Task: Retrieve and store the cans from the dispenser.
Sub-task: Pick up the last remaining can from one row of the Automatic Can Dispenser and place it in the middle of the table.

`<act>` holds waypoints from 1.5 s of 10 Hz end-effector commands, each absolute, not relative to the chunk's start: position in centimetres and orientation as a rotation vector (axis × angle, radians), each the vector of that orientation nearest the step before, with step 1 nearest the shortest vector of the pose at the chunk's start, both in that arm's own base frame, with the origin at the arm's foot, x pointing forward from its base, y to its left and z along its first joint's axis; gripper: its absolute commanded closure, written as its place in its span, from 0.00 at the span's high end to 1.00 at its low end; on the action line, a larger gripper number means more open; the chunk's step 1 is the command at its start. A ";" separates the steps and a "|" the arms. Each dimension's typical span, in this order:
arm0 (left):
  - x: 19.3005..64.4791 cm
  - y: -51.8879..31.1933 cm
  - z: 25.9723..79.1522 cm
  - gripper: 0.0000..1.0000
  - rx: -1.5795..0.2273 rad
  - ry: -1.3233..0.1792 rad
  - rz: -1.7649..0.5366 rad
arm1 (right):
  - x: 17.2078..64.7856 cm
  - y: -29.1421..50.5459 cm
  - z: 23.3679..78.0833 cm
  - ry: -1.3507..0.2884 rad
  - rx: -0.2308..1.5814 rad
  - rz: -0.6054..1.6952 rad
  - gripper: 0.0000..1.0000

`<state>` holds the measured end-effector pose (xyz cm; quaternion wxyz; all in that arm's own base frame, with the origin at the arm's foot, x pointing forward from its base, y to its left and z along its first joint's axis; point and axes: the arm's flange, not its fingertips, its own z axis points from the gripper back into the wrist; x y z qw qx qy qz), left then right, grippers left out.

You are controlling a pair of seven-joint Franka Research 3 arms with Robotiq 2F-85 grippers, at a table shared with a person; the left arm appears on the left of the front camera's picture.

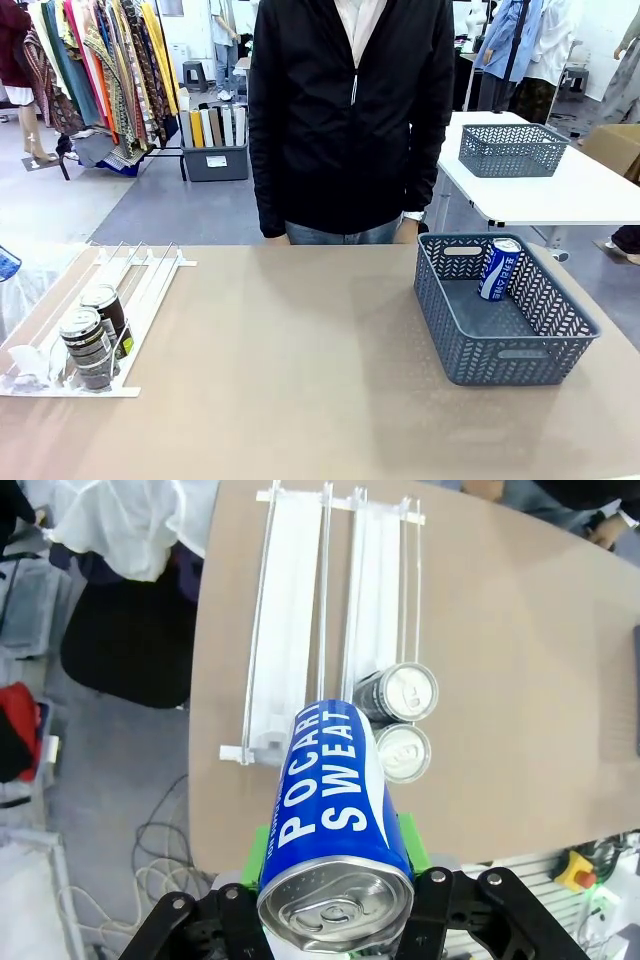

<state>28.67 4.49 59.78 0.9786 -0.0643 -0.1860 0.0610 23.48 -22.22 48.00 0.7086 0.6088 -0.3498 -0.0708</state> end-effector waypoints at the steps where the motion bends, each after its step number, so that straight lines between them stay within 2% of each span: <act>1: 28.6 4.6 59.9 0.00 -0.132 -0.378 0.125 | 23.8 -22.2 48.4 -0.803 1.367 -0.154 1.00; 2: 31.4 1.9 59.8 0.00 -0.132 -0.324 0.117 | 23.8 -22.2 48.4 -0.803 1.367 -0.154 1.00; 4: 38.4 -6.5 59.8 0.00 -0.150 -0.352 -0.073 | 23.8 -22.2 48.4 -0.803 1.367 -0.154 1.00; 6: 45.7 -19.2 56.2 0.00 -0.118 -0.276 -0.308 | 23.8 -22.2 48.4 -0.803 1.367 -0.154 1.00; 7: 48.0 -24.8 54.0 0.00 -0.101 -0.248 -0.393 | 23.8 -22.2 48.4 -0.803 1.367 -0.154 1.00; 9: 50.3 -33.2 49.6 0.00 -0.125 -0.195 -0.460 | 23.8 -22.2 48.4 -0.803 1.367 -0.154 1.00; 11: 50.9 -38.7 45.5 0.00 -0.053 -0.124 -0.526 | 23.8 -22.2 48.4 -0.803 1.367 -0.154 1.00; 15: 51.5 -39.5 42.6 0.00 -0.054 0.019 -0.552 | 23.8 -22.2 48.4 -0.803 1.367 -0.154 1.00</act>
